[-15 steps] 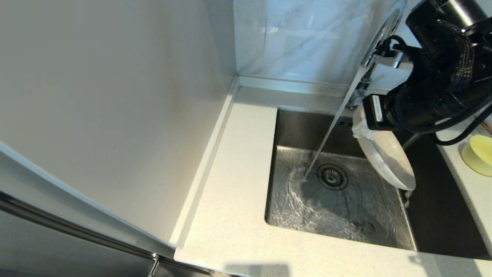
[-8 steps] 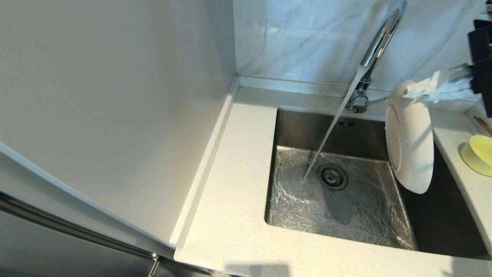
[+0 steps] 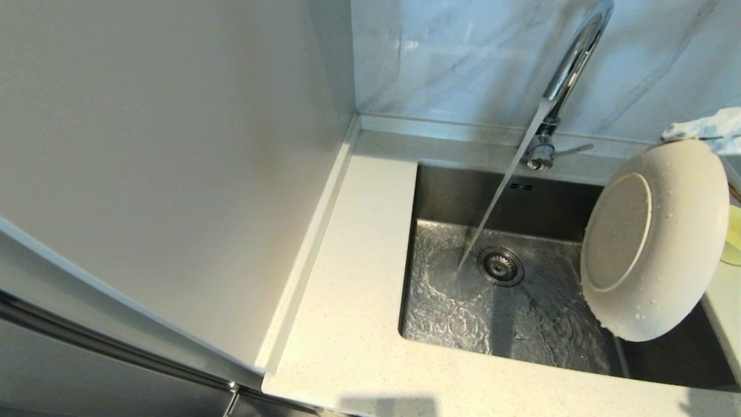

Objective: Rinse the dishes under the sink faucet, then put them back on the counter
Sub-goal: Rinse the plate, then place the plate on the table

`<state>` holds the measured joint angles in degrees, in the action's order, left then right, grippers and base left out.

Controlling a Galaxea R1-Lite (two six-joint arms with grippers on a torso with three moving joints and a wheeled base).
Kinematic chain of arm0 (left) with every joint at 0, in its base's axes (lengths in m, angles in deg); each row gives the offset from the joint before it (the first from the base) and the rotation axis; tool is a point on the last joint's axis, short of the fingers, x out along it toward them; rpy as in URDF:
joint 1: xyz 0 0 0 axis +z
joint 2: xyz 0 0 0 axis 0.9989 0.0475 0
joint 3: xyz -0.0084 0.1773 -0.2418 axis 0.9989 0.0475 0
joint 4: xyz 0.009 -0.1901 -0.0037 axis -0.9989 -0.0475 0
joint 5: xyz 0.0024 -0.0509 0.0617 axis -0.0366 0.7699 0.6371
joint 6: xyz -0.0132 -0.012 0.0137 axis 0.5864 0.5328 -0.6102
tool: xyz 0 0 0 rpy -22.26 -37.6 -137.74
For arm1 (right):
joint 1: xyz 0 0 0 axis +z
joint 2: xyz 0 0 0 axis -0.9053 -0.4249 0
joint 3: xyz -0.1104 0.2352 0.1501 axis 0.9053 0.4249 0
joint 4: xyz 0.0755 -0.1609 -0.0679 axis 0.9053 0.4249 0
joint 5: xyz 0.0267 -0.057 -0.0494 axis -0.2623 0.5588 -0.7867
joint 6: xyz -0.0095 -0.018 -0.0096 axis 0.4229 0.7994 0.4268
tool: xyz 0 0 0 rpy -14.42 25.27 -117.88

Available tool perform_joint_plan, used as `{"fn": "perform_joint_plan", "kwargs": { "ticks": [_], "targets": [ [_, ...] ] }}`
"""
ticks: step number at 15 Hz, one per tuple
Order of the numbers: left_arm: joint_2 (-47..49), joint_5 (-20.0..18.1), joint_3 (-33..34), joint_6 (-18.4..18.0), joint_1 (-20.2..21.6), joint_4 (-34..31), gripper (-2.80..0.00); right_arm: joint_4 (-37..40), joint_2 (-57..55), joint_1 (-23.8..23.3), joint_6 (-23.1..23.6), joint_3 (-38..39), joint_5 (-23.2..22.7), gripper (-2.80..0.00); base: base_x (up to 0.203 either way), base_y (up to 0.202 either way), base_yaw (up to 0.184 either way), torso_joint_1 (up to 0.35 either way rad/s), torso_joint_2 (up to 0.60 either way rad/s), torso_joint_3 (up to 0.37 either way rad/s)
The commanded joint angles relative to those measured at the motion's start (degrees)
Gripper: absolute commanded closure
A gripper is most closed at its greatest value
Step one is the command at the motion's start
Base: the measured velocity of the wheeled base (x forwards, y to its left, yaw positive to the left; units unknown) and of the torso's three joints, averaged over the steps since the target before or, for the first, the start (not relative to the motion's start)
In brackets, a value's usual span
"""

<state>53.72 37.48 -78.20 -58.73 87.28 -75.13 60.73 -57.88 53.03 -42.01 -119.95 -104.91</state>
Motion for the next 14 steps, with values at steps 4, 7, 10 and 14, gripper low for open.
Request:
{"fn": "perform_joint_plan", "kwargs": {
  "ticks": [4, 7, 10, 14],
  "targets": [
    [0.0, 0.0, 0.0, 0.0, 0.0, 0.0, 0.00, -12.4, 10.1, -0.8, 1.1, -8.5, -0.4, 0.00, 0.000, 0.000, 0.000, 0.000, 0.00, 0.000],
    [0.0, 0.0, 0.0, 0.0, 0.0, 0.0, 0.00, -9.2, 11.1, -1.0, 4.3, 2.8, 0.4, 0.00, 0.000, 0.000, 0.000, 0.000, 0.00, 0.000],
    [0.0, 0.0, 0.0, 0.0, 0.0, 0.0, 0.00, -2.8, 10.7, -0.9, 8.2, 19.1, 4.8, 0.00, 0.000, 0.000, 0.000, 0.000, 0.00, 0.000],
    [0.0, 0.0, 0.0, 0.0, 0.0, 0.0, 0.00, -1.3, 14.5, -0.9, 9.9, 21.9, 5.0, 0.00, 0.000, 0.000, 0.000, 0.000, 0.00, 0.000]
  ]
}}
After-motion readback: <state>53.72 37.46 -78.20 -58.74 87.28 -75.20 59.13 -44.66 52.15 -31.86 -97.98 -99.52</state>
